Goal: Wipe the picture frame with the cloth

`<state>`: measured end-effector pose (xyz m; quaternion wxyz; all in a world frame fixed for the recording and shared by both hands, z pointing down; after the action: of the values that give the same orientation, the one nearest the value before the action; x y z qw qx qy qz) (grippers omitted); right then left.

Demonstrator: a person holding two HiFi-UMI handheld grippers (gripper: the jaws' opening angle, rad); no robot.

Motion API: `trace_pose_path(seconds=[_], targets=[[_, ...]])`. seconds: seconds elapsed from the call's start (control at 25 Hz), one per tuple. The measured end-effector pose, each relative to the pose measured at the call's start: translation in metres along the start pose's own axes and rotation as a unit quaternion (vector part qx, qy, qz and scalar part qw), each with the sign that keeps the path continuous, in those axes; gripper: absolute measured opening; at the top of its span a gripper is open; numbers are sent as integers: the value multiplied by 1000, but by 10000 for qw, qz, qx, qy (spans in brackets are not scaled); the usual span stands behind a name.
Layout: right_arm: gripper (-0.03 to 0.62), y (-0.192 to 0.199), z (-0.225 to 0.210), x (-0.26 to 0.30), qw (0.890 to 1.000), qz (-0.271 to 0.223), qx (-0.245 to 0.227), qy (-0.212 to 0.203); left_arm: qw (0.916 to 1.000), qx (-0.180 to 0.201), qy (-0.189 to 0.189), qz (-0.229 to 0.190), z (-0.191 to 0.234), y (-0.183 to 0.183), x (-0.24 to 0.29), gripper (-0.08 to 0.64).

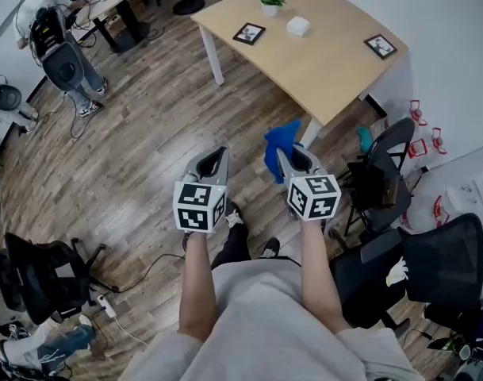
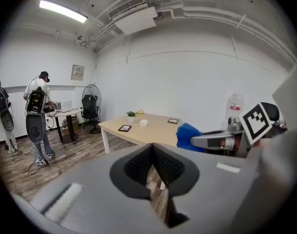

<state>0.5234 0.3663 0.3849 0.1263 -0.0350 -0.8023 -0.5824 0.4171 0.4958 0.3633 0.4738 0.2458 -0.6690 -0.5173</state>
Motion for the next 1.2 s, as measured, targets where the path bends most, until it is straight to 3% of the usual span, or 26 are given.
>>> trace_pose_path(seconds=[0.56, 0.8, 0.96, 1.2], targets=[[78, -39, -32, 99, 9995, -143, 258, 99, 10000, 20, 79, 31, 75, -30, 94, 51], [78, -61, -55, 142, 9986, -213, 295, 384, 9982, -514, 200, -215, 129, -57, 134, 51], [78, -69, -65, 165, 9968, -269, 412, 627, 9983, -465, 356, -48, 161, -57, 150, 51], [78, -75, -72, 196, 9960, -185, 374, 784, 9958, -787, 448, -115, 201, -59, 166, 51]])
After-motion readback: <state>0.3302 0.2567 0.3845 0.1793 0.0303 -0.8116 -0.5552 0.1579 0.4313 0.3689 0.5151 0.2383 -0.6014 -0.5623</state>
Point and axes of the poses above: the fingertips, and each gripper's own axes: x forward along the fingers, z to its left, y out of its underside, the point moved 2 cm from there along -x, backward along the fingers, and after that the axes turned 9 degrees about -y, right-handed, at the moved point
